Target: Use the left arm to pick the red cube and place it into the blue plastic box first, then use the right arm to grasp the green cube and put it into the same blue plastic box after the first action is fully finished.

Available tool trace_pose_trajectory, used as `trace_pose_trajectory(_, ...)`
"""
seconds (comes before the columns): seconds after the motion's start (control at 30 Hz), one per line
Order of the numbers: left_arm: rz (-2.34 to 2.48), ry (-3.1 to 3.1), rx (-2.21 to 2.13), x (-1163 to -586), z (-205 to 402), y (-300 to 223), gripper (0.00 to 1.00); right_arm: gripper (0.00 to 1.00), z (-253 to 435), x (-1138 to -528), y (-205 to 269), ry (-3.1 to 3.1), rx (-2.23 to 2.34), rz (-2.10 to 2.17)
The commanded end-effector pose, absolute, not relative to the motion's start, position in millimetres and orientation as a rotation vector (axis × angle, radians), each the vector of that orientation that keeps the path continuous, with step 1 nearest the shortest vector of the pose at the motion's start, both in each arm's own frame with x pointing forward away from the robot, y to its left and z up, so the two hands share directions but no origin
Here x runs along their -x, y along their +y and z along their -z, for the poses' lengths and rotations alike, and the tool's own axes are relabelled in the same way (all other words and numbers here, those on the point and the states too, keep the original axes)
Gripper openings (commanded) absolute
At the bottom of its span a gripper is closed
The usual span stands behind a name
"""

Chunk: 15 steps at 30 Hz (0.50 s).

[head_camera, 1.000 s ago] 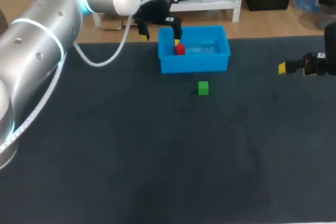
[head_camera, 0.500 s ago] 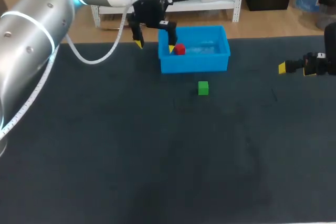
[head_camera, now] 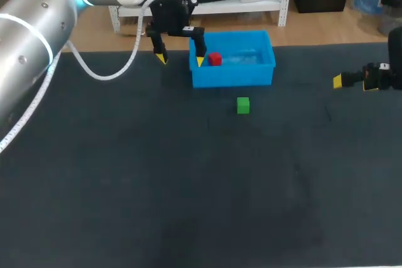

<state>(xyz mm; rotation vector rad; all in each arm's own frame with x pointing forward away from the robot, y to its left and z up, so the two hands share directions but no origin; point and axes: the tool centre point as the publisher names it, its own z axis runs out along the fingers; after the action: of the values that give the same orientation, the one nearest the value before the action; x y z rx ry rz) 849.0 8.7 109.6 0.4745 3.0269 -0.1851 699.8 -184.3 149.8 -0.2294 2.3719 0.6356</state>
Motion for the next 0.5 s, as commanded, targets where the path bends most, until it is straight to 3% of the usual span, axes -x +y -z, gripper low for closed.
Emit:
trace_pose_trajectory(0.03, 0.228, 2.976, -0.45, -829, -107, 21, 1.0, 1.0, -150, -700, -185, 2.373, 0.231, -0.636)
trace_pose_trajectory(0.5, 0.239, 2.951, -0.411, -804, -93, 36, 1.0, 1.0, -150, -700, -185, 2.373, 0.231, -0.636)
